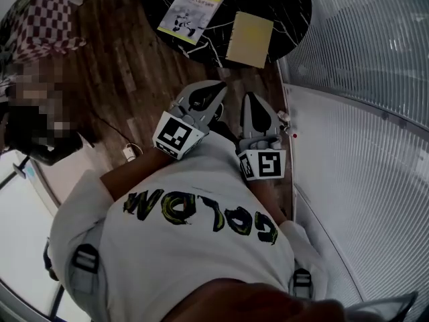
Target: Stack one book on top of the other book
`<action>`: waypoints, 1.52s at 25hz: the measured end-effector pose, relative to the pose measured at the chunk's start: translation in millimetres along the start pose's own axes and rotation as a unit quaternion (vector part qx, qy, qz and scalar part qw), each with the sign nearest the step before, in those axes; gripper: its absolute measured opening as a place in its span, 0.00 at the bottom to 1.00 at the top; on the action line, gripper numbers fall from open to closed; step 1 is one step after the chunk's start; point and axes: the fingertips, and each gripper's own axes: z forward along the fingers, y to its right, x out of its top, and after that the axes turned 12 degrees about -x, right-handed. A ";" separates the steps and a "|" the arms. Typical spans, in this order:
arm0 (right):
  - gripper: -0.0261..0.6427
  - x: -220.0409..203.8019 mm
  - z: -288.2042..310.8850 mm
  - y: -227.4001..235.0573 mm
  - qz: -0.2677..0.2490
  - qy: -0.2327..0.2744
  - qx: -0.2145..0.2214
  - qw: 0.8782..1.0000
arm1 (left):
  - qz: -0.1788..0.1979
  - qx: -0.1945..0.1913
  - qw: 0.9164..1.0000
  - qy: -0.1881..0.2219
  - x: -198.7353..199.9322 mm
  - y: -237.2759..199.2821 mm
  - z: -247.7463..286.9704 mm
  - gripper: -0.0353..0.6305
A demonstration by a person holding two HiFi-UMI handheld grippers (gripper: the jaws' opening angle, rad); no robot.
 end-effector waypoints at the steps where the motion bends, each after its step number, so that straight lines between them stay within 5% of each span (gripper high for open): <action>1: 0.04 -1.6 -0.9 0.9 0.002 -0.001 0.000 1.000 | -0.001 -0.001 1.000 -0.002 -2.3 1.0 1.1 0.06; 13: 0.05 -19.2 29.8 33.4 -0.009 -0.017 -0.016 1.000 | -0.003 -0.005 1.000 -0.031 -19.8 -32.1 30.1 0.12; 27: 0.18 -67.6 88.3 91.8 -0.020 -0.053 -0.029 0.998 | -0.039 0.002 0.997 -0.071 -77.6 -89.7 83.7 0.16; 38: 0.31 41.2 95.8 29.9 -0.051 -0.089 -0.053 0.993 | -0.062 -0.001 0.996 -0.065 21.7 -104.4 11.2 0.25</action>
